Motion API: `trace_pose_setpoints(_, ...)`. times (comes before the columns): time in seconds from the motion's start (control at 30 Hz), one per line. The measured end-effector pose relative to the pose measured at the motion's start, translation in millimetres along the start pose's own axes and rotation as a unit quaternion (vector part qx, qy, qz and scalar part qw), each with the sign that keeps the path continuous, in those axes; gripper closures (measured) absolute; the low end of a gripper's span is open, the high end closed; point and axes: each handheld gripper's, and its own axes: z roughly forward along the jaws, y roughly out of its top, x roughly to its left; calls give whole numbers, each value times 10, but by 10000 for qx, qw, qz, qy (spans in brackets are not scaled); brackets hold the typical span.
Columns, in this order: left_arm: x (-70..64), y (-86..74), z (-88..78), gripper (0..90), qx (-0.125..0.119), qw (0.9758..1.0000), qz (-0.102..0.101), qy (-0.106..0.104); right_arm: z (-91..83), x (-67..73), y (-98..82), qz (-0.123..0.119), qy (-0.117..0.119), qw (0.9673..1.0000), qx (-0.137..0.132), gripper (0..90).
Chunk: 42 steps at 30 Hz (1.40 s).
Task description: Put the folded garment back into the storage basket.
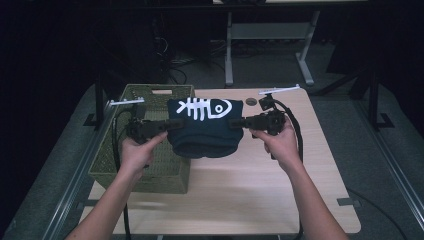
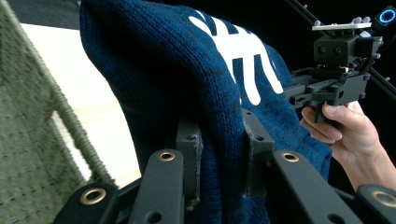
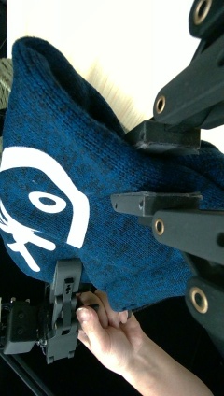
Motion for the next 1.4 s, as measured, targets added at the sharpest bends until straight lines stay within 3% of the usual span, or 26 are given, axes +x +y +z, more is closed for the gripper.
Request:
trace_pose_setpoints(0.9,314,-2,-549,734,-248,9991,-225,256,579,219,230,-88,142,9998,95,739)
trace_pose_setpoints(1.4,423,-4,-761,732,-320,9983,-297,382,844,332,329,-165,156,9996,177,739)
